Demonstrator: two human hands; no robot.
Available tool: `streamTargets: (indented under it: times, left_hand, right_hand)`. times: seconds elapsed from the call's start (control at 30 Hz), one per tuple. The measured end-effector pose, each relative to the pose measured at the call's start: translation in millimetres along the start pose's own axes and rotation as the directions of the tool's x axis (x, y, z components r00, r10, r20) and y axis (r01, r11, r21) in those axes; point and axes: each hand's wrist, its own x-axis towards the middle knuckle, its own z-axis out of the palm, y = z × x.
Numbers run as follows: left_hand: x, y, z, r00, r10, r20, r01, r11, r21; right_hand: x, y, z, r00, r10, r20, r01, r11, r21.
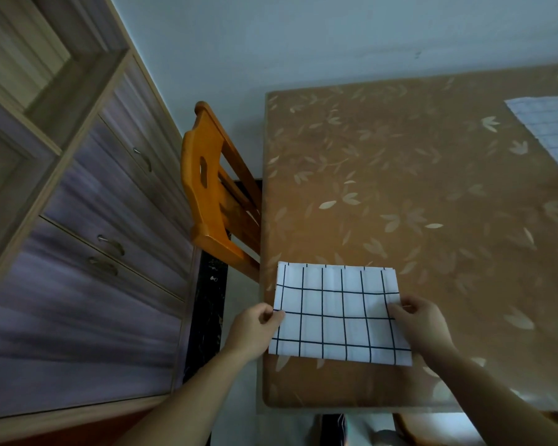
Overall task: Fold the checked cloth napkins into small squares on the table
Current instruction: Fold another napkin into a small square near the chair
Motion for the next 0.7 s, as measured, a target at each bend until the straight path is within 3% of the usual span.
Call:
streamTargets:
  times: [0.2, 0.5, 0.7]
  left_hand:
    - [-5, -7, 0, 1.000, -0.004, 0.017, 0.004, 1.000, 0.005]
    - [-10, -10, 10, 0.977, 0.108, -0.181, -0.097, 0.993, 0.068]
    - [-15, -3, 12, 0.967, 0.170, -0.190, -0.122, 0.963, 0.241]
  right_hand:
    - [5, -1, 4, 1.000, -0.015, -0.019, 0.013, 0.998, -0.060]
    - [3, -4, 5, 0.998, -0.008, -0.057, 0.005, 0.998, -0.058]
    - [2, -8, 6, 0.998, -0.007, -0.068, 0.002, 0.997, -0.076]
